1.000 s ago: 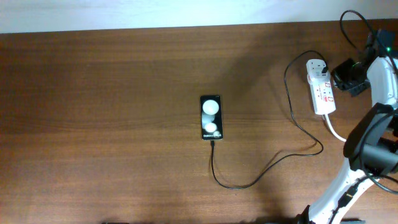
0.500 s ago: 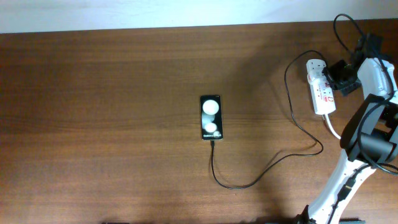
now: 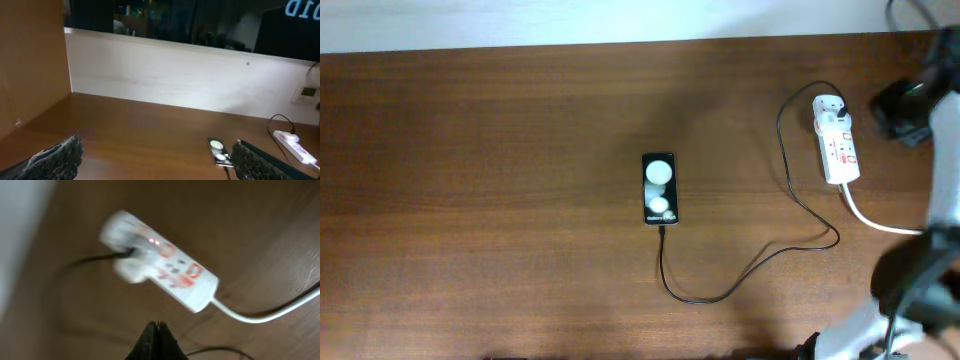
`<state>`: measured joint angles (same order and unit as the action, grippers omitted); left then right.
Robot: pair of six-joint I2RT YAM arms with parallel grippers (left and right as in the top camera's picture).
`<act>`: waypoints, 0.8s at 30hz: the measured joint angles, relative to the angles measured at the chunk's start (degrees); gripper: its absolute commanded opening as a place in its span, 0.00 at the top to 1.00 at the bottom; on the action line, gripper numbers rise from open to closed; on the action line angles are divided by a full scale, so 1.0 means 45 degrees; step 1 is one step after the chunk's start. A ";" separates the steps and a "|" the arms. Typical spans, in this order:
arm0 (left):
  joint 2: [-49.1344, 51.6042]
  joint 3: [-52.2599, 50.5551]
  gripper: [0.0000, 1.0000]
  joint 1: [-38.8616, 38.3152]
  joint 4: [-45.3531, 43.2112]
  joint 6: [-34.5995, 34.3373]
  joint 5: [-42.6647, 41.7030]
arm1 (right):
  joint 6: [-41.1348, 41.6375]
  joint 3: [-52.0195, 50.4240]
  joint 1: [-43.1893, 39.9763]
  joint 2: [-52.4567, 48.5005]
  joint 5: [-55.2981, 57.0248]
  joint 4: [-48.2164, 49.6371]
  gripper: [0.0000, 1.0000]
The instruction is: Plug charger to phone and switch on socket
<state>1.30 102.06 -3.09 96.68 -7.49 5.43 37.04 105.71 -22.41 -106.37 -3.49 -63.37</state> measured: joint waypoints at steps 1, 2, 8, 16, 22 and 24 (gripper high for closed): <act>0.0000 0.0000 0.01 0.0117 0.0000 0.0000 0.0000 | 0.0000 0.0034 0.0000 0.1336 -0.0398 0.0146 0.96; 0.0000 0.0000 0.01 0.0228 0.0000 0.0000 -0.0005 | -0.0010 0.0068 0.0000 0.2987 -0.0967 0.0393 0.96; 0.0000 0.0000 0.01 0.0267 0.0000 0.0000 0.0000 | 0.0554 0.0053 0.0000 0.7849 -0.3886 0.3225 0.96; -0.0092 -0.0763 0.01 0.0267 -0.3109 0.0005 0.0291 | 0.1112 0.0053 0.0000 0.9612 -0.4269 0.3429 0.96; -0.0175 -0.6926 0.01 0.0287 -0.7893 0.0005 0.0355 | 0.1122 0.0053 0.0729 1.0404 -0.4352 0.3172 0.96; -0.0146 -0.9559 0.01 0.0287 -0.9296 0.0005 0.0223 | 0.1117 0.0053 0.1156 1.0550 -0.4352 0.3186 0.96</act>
<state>0.64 59.05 -1.80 54.85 -7.46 6.44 42.06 105.95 -17.21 -58.89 -23.07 -49.04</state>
